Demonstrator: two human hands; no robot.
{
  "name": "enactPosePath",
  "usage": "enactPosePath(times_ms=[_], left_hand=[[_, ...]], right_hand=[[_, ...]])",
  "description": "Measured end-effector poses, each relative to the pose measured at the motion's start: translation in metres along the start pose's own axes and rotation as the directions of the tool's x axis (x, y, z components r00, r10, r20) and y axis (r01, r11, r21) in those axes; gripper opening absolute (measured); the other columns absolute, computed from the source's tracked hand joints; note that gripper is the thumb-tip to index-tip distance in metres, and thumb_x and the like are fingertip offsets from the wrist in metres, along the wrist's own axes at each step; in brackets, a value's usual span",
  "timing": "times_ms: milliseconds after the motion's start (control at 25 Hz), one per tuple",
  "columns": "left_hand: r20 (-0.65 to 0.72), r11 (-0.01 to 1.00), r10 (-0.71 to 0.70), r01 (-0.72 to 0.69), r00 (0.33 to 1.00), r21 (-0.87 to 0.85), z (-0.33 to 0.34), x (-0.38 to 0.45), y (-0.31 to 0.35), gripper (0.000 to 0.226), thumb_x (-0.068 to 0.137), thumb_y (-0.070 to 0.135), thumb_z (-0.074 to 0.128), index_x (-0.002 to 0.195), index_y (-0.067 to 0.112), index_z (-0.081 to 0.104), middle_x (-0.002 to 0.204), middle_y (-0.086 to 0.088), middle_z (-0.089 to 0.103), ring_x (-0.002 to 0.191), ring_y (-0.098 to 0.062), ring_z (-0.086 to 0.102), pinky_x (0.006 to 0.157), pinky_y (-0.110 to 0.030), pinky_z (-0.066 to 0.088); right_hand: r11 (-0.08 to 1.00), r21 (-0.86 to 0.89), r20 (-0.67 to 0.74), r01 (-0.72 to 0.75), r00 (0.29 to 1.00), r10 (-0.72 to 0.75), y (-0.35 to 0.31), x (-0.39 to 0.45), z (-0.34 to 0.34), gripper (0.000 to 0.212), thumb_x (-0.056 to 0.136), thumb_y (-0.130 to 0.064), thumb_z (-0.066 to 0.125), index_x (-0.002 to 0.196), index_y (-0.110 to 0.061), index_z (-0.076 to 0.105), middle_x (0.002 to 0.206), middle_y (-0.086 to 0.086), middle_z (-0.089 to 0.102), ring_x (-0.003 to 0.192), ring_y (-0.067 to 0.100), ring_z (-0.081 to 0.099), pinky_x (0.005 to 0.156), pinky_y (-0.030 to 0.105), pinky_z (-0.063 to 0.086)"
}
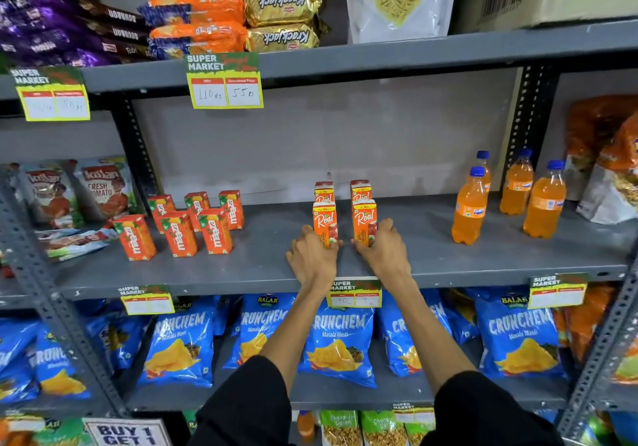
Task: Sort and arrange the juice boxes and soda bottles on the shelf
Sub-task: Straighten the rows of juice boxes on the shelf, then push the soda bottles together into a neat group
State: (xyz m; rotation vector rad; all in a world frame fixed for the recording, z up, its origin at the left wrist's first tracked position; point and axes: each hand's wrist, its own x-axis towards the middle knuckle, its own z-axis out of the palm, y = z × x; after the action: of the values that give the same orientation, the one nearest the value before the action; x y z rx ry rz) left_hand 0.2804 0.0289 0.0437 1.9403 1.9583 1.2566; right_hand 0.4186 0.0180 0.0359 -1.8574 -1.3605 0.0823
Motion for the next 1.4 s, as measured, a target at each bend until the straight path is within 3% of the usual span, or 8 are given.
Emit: enactPosePath(times_ms=[440, 680, 840, 920, 1000, 1160, 1280, 1400], left_hand=[[0.003, 0.998, -0.002, 0.002, 1.0, 0.057, 0.002, 0.001, 0.0, 0.06, 0.08, 0.06, 0.073, 0.113, 0.013, 0.057, 0.108, -0.009, 0.073, 0.106, -0.028, 0.064, 0.091, -0.044, 0.047], [0.065, 0.984, 0.005, 0.007, 0.998, -0.178, -0.007, -0.004, -0.003, 0.061, 0.082, 0.054, 0.075, 0.121, 0.011, 0.055, 0.11, -0.008, 0.074, 0.108, -0.029, 0.066, 0.095, -0.049, 0.052], [-0.143, 0.928, 0.122, -0.164, 0.982, -0.333, -0.014, -0.028, 0.007, 0.04, 0.09, 0.038, 0.072, 0.119, 0.016, 0.054, 0.109, 0.001, 0.066, 0.101, -0.014, 0.057, 0.082, -0.035, 0.053], [-0.19, 0.879, 0.223, -0.281, 0.956, -0.386, -0.012, -0.046, 0.023, 0.025, 0.092, 0.031, 0.069, 0.111, 0.02, 0.056, 0.103, 0.004, 0.064, 0.093, -0.011, 0.056, 0.076, -0.032, 0.052], [-0.149, 0.831, 0.295, -0.33, 0.944, -0.448, -0.004, -0.063, 0.046, 0.013, 0.094, 0.028, 0.067, 0.101, 0.023, 0.058, 0.095, 0.007, 0.065, 0.085, -0.011, 0.06, 0.072, -0.034, 0.054], [-0.012, 0.783, 0.348, -0.298, 0.937, -0.547, 0.026, -0.083, 0.098, 0.008, 0.093, 0.025, 0.069, 0.094, 0.022, 0.061, 0.081, 0.006, 0.067, 0.071, -0.012, 0.062, 0.066, -0.04, 0.056], [0.076, 0.763, 0.324, -0.213, 0.943, -0.611, 0.048, -0.084, 0.13, 0.013, 0.091, 0.019, 0.072, 0.101, 0.016, 0.065, 0.084, 0.002, 0.07, 0.074, -0.012, 0.066, 0.071, -0.044, 0.06], [0.209, 0.758, 0.27, -0.074, 0.94, -0.648, 0.073, -0.081, 0.159, 0.034, 0.088, 0.02, 0.077, 0.117, 0.012, 0.062, 0.099, 0.002, 0.067, 0.091, -0.017, 0.068, 0.085, -0.045, 0.059]], right_hand=[[1.0, 0.009, 0.004, -0.028, 1.0, 0.028, 0.001, 0.002, 0.002, 0.062, 0.081, -0.048, 0.077, 0.118, -0.012, 0.041, 0.119, 0.015, 0.064, 0.11, 0.033, 0.066, 0.088, 0.045, 0.058], [0.978, 0.203, -0.017, -0.04, 0.999, 0.045, 0.005, 0.0, -0.006, 0.068, 0.077, -0.045, 0.082, 0.121, -0.009, 0.044, 0.114, 0.013, 0.065, 0.104, 0.028, 0.067, 0.081, 0.037, 0.057], [0.937, 0.347, -0.163, 0.023, 0.986, 0.036, 0.025, -0.019, -0.023, 0.037, 0.087, -0.034, 0.075, 0.11, -0.013, 0.055, 0.099, 0.005, 0.066, 0.085, 0.014, 0.066, 0.068, 0.017, 0.049], [0.936, 0.345, -0.254, 0.068, 0.967, 0.023, 0.04, -0.027, -0.036, 0.017, 0.091, -0.024, 0.071, 0.099, -0.014, 0.06, 0.091, 0.001, 0.066, 0.077, 0.01, 0.065, 0.065, 0.017, 0.052], [0.943, 0.315, -0.346, 0.113, 0.938, 0.003, 0.058, -0.029, -0.054, 0.006, 0.093, -0.017, 0.066, 0.093, -0.014, 0.062, 0.086, -0.001, 0.066, 0.073, 0.006, 0.064, 0.066, 0.02, 0.055], [0.949, 0.287, -0.464, 0.134, 0.886, 0.015, 0.091, -0.014, -0.097, 0.005, 0.092, -0.015, 0.067, 0.09, -0.017, 0.063, 0.076, -0.006, 0.064, 0.064, -0.001, 0.059, 0.06, 0.01, 0.048], [0.949, 0.303, -0.495, 0.081, 0.865, 0.084, 0.116, 0.003, -0.131, 0.008, 0.09, -0.011, 0.069, 0.093, -0.014, 0.063, 0.085, 0.002, 0.068, 0.073, 0.011, 0.064, 0.068, 0.026, 0.055], [0.953, 0.301, -0.528, -0.016, 0.83, 0.18, 0.149, 0.02, -0.159, 0.023, 0.087, -0.007, 0.071, 0.107, -0.009, 0.06, 0.091, 0.009, 0.068, 0.086, 0.024, 0.067, 0.076, 0.034, 0.054]])
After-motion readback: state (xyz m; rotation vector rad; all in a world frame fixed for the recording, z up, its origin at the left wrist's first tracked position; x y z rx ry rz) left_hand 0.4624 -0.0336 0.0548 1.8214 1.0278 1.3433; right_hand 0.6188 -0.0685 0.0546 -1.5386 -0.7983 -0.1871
